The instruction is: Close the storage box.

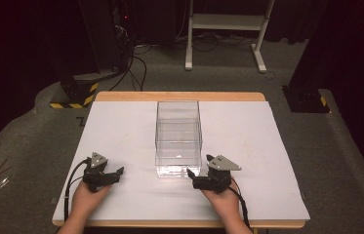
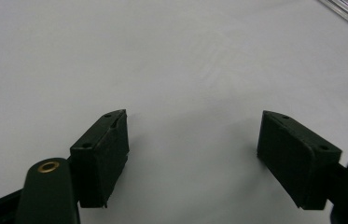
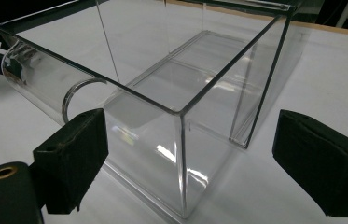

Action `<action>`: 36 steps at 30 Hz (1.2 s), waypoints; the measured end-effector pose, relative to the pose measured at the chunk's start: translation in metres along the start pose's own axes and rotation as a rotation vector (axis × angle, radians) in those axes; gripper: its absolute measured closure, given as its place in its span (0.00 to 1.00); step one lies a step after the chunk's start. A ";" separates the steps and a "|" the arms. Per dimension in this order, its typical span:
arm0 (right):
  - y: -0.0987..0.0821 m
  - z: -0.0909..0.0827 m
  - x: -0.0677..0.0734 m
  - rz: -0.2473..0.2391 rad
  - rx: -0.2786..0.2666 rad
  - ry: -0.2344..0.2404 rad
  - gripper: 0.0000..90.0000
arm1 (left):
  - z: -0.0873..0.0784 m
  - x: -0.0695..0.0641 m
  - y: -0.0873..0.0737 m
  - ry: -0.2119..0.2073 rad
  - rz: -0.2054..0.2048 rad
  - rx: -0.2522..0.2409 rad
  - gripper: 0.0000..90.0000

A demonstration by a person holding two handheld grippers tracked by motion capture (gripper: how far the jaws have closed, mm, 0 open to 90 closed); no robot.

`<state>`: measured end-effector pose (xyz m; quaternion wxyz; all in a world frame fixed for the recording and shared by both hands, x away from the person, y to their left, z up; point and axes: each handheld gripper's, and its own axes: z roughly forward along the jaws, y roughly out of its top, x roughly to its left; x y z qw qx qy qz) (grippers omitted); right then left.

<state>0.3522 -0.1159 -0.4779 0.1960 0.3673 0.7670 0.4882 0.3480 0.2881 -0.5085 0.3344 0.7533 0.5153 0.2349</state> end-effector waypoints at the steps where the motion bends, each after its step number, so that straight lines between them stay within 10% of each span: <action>1: 0.001 0.001 0.000 -0.003 0.000 -0.004 0.12 | 0.000 0.000 0.000 0.000 0.001 0.001 0.28; 36: 0.011 0.023 -0.020 0.043 -0.031 -0.041 0.12 | 0.000 0.000 0.000 0.002 0.000 -0.004 0.28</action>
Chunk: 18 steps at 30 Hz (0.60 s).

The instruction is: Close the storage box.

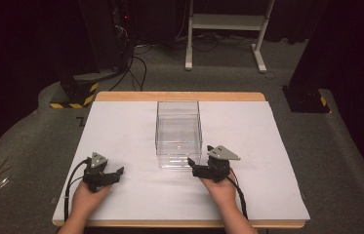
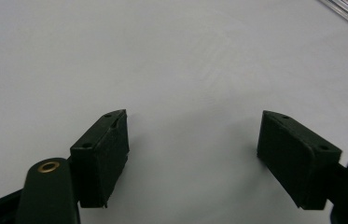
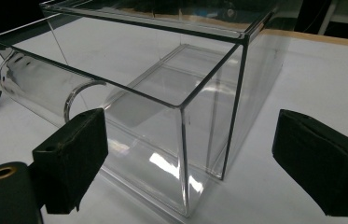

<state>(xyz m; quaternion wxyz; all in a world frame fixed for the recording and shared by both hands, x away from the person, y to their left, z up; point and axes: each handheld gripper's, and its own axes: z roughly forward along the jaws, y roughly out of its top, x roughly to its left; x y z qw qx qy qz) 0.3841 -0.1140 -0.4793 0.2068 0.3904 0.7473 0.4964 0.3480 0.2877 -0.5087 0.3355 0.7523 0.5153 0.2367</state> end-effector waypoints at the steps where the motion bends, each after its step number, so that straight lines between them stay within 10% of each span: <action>1: 0.000 0.000 0.000 0.000 0.000 0.000 0.12 | 0.000 0.000 0.000 0.000 -0.001 0.000 0.28; 18: 0.012 0.018 -0.010 0.018 0.016 -0.027 0.12 | 0.000 0.000 0.000 -0.001 0.001 0.004 0.28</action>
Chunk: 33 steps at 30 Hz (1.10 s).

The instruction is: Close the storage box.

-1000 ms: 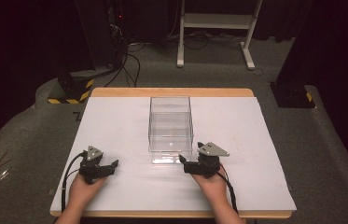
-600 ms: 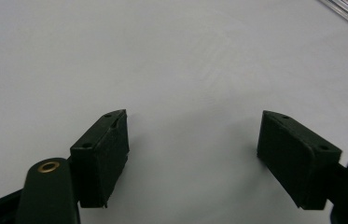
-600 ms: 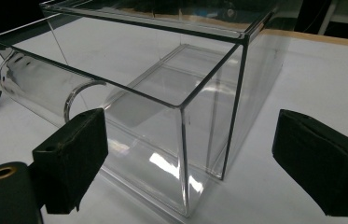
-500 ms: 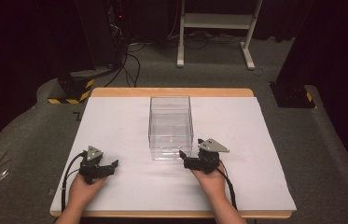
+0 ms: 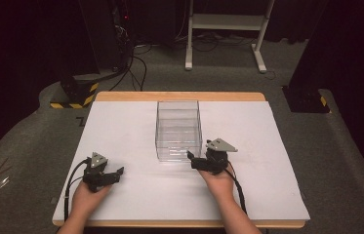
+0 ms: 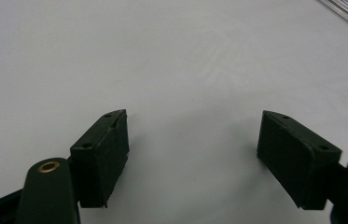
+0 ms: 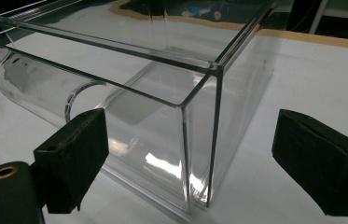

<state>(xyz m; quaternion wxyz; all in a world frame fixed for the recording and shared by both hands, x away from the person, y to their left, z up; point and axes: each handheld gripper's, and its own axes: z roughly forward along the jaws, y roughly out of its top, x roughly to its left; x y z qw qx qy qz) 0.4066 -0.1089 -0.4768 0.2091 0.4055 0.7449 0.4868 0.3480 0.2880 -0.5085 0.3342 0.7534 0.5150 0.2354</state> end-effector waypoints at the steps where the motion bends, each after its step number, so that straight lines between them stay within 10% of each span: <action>1: 0.000 0.001 -0.001 0.002 -0.002 -0.001 0.12 | 0.000 0.000 0.000 0.000 0.000 0.000 0.28; 33: 0.007 0.026 -0.013 0.054 -0.004 -0.049 0.13 | 0.000 0.000 0.000 0.002 0.003 -0.001 0.28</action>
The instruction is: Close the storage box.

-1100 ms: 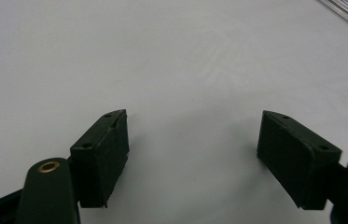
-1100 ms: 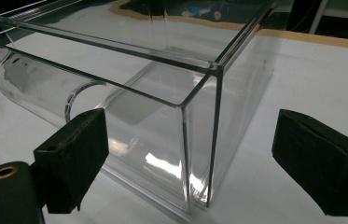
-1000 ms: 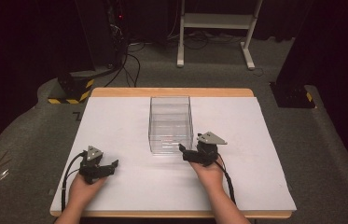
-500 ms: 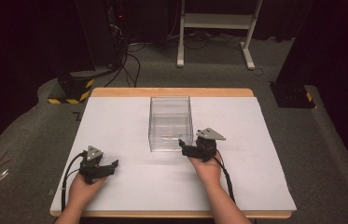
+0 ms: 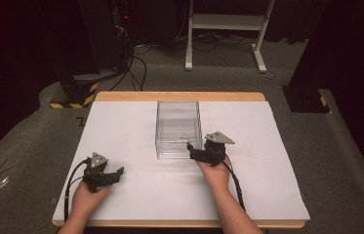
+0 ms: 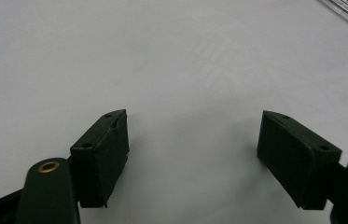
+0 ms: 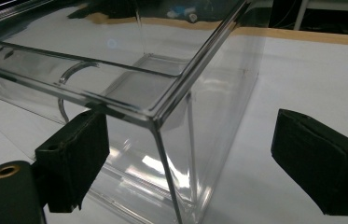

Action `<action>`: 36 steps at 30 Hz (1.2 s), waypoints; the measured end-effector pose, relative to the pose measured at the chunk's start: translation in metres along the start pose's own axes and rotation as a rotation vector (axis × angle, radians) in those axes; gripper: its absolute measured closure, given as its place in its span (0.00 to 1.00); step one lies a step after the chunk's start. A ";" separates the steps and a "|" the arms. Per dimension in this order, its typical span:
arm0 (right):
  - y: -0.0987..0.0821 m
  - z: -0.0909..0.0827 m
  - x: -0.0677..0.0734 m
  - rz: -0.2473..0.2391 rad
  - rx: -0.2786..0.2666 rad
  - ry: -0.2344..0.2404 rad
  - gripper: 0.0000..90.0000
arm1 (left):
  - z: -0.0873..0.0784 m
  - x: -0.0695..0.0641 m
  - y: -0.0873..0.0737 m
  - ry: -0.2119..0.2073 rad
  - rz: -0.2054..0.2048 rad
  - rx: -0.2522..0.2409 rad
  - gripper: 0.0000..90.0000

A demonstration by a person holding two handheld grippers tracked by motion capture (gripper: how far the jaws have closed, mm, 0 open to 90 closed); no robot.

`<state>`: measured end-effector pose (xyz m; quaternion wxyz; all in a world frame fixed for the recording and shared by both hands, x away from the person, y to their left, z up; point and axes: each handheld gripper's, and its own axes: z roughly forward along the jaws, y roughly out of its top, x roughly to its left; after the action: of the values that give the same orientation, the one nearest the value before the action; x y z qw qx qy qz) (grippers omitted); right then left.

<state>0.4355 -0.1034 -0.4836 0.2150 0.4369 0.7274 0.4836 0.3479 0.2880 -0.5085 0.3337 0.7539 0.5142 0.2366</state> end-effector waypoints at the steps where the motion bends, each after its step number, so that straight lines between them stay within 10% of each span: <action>1: 0.001 0.001 0.000 0.002 0.003 -0.004 0.12 | 0.000 0.000 0.000 0.000 -0.001 0.000 0.28; 36: -0.006 -0.024 0.001 -0.011 -0.002 0.024 0.14 | 0.000 0.000 0.000 0.000 -0.003 -0.003 0.28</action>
<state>0.4145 -0.1162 -0.4782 0.2093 0.4268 0.7318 0.4884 0.3479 0.2877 -0.5086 0.3350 0.7526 0.5151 0.2367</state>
